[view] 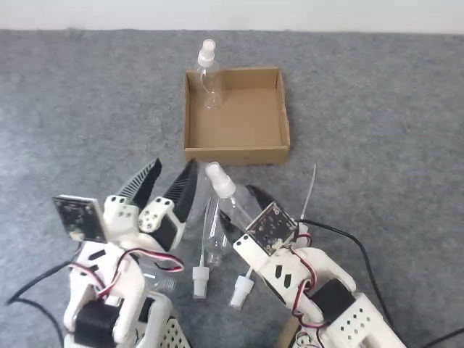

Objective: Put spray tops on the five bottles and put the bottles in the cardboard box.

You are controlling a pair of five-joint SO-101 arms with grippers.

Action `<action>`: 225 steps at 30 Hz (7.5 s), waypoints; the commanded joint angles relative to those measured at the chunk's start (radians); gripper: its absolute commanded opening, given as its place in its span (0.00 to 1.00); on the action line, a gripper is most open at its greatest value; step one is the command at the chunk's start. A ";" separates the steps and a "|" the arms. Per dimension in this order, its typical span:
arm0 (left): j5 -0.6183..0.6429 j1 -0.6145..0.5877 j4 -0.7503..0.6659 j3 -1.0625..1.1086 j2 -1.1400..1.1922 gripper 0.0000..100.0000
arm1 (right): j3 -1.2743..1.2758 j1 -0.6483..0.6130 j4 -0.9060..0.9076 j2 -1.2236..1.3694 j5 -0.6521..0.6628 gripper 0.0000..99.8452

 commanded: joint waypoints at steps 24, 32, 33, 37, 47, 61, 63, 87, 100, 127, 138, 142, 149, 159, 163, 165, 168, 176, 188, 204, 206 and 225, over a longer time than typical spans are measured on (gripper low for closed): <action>-0.127 0.084 -0.255 0.226 -0.017 0.19 | -0.021 0.004 -0.159 -0.021 -0.015 0.13; -0.219 0.196 -0.213 0.243 -0.018 0.19 | -0.015 0.004 -0.159 -0.021 -0.015 0.13; -0.219 0.207 -0.207 0.243 -0.018 0.19 | -0.015 0.004 -0.157 -0.021 -0.015 0.13; -0.219 0.206 -0.207 0.242 -0.018 0.19 | -0.014 0.007 -0.151 -0.021 -0.015 0.13; -0.212 0.097 -0.213 0.217 -0.020 0.19 | 0.009 0.012 -0.148 -0.021 -0.008 0.13; -0.218 -0.150 -0.330 0.188 -0.020 0.19 | 0.049 0.125 -0.157 -0.021 -0.008 0.13; -0.219 -0.199 -0.348 0.188 -0.020 0.19 | 0.052 0.125 -0.153 -0.021 -0.008 0.13; -0.216 -0.595 -0.336 0.444 -0.018 0.20 | 0.051 0.217 -0.150 -0.021 -0.015 0.13; -0.210 -0.535 -0.330 0.444 -0.015 0.19 | -0.043 0.259 -0.094 -0.021 -0.014 0.13; -0.212 -0.520 -0.301 0.444 -0.020 0.19 | -0.572 0.255 0.134 -0.004 -0.006 0.13; -0.212 -0.520 -0.301 0.444 -0.020 0.19 | -0.727 0.255 0.107 0.289 -0.006 0.13; -0.212 -0.520 -0.301 0.444 -0.020 0.19 | -0.736 0.255 0.024 0.414 -0.006 0.13; -0.212 -0.520 -0.299 0.444 -0.020 0.19 | -0.738 0.254 -0.120 0.610 -0.006 0.13; -0.212 -0.520 -0.299 0.444 -0.020 0.19 | -0.934 0.254 -0.179 0.938 -0.015 0.13; -0.212 -0.520 -0.299 0.444 -0.020 0.19 | -1.030 0.228 -0.180 1.082 -0.015 0.13; -0.212 -0.520 -0.299 0.444 -0.020 0.19 | -1.073 0.213 -0.180 1.150 -0.015 0.13; -0.212 -0.520 -0.298 0.444 -0.020 0.19 | -1.142 0.196 -0.180 1.245 -0.015 0.13; -0.212 -0.520 -0.298 0.444 -0.020 0.19 | -1.316 0.191 -0.180 1.472 -0.015 0.13; -0.212 -0.520 -0.296 0.444 -0.020 0.19 | -1.540 0.179 -0.182 1.764 -0.018 0.13; -0.212 -0.520 -0.295 0.444 -0.018 0.19 | -1.616 0.182 -0.387 2.020 -0.143 0.13; -0.212 -0.520 -0.295 0.444 -0.018 0.19 | -1.616 0.182 -0.409 2.037 -0.143 0.13; -0.215 -0.520 -0.276 0.444 -0.018 0.19 | -1.616 0.186 -0.564 2.150 -0.143 0.13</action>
